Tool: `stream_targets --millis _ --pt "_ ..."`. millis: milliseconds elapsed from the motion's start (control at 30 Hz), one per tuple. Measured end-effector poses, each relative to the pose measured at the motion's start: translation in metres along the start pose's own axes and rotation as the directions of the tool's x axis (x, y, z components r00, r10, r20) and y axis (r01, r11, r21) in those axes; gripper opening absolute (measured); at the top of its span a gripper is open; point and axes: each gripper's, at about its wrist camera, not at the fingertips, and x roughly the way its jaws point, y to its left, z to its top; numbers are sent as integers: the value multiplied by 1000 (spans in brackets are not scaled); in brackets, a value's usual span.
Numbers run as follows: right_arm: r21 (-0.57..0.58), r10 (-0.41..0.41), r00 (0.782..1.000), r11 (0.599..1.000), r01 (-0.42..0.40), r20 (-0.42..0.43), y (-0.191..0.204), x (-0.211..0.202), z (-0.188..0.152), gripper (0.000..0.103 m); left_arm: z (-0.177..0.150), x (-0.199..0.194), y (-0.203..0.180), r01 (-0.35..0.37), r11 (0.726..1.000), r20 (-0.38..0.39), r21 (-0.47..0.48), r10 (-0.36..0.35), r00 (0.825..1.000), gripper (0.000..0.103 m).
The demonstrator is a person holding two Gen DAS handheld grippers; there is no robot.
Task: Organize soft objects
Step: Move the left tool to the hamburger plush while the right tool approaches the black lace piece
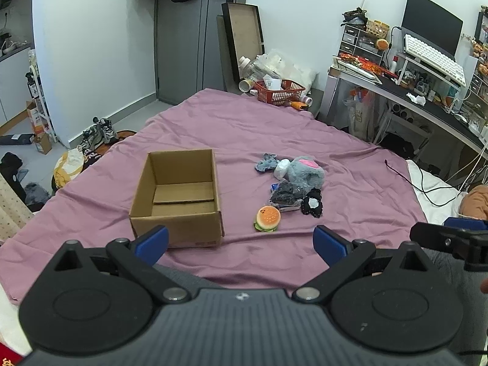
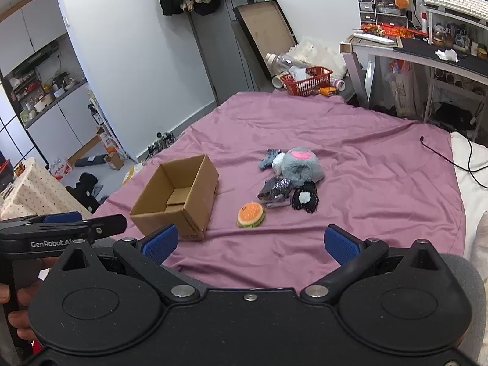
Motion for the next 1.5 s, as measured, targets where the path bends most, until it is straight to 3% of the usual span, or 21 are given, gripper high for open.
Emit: stream_targets --millis 633,933,1133,1367,1500 --pt "163 33 999 986 -29 -18 -68 50 16 102 13 70 -28 9 999 -6 -47 -9 1000 100" --pt "263 117 991 960 -94 -72 -96 90 28 92 15 108 -43 7 998 -17 -56 -8 1000 97" --pt "297 127 986 951 -90 -107 -106 121 32 89 13 135 -50 -4 999 -47 -55 2 999 90" --pt "410 153 978 908 -84 -139 -127 159 28 81 13 166 -51 -12 998 -89 -64 6 996 82" --pt "494 221 966 860 -127 -136 -141 184 21 81 13 184 -51 -17 997 -109 -75 9 994 78"
